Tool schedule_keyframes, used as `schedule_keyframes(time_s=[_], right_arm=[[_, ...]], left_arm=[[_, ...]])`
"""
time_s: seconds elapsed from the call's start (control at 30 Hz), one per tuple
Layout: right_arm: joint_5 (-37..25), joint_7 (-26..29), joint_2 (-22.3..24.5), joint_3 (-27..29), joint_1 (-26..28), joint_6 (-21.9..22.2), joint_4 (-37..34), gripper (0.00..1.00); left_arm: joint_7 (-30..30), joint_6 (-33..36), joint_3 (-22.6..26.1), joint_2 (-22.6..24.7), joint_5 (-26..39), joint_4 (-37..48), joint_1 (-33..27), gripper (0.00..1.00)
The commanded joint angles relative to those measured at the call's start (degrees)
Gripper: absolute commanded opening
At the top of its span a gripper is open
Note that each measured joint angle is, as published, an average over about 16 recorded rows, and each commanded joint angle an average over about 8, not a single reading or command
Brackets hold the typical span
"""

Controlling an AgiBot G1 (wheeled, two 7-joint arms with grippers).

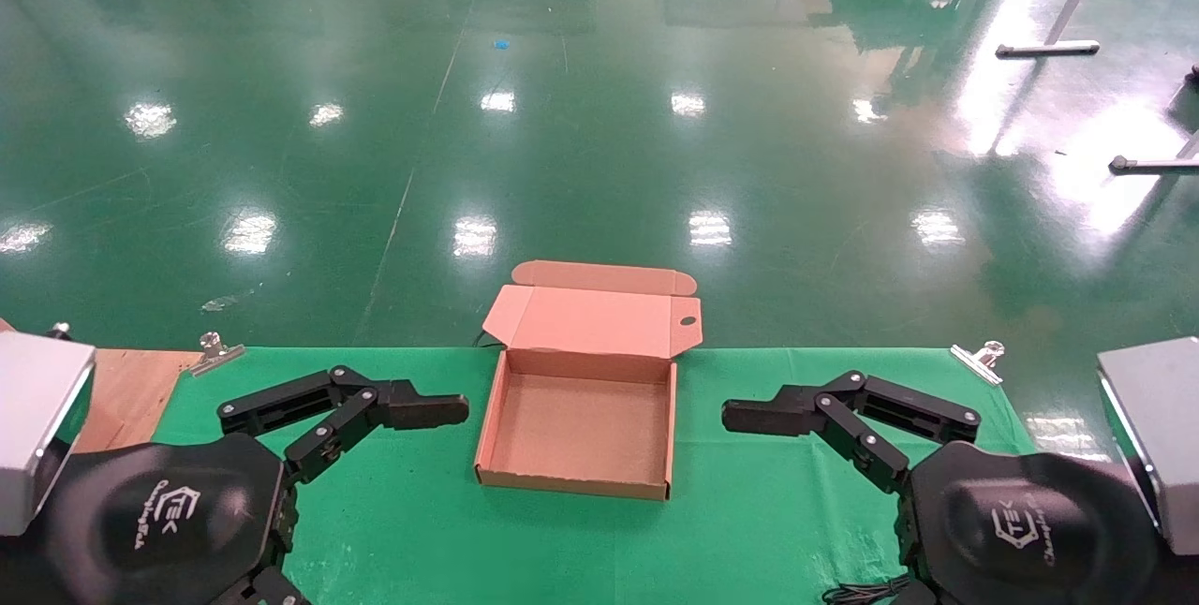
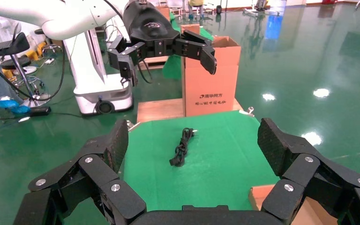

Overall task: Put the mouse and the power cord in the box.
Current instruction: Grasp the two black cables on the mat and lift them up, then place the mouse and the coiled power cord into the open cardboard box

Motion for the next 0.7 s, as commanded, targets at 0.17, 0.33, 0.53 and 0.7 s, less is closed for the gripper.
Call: schedule_keyframes(time_s=[0.17, 0.33, 0.53, 0.7], right_arm=[[0.00, 0.00, 0.00, 0.00, 0.00, 0.00, 0.00, 1.00], [0.00, 0.00, 0.00, 0.00, 0.00, 0.00, 0.00, 1.00], [0.00, 0.00, 0.00, 0.00, 0.00, 0.00, 0.00, 1.00], [0.00, 0.00, 0.00, 0.00, 0.00, 0.00, 0.00, 1.00]], left_arm=[[0.00, 0.00, 0.00, 0.00, 0.00, 0.00, 0.00, 1.00], [0.00, 0.00, 0.00, 0.00, 0.00, 0.00, 0.00, 1.00], [0.00, 0.00, 0.00, 0.00, 0.00, 0.00, 0.00, 1.00], [0.00, 0.00, 0.00, 0.00, 0.00, 0.00, 0.00, 1.00]])
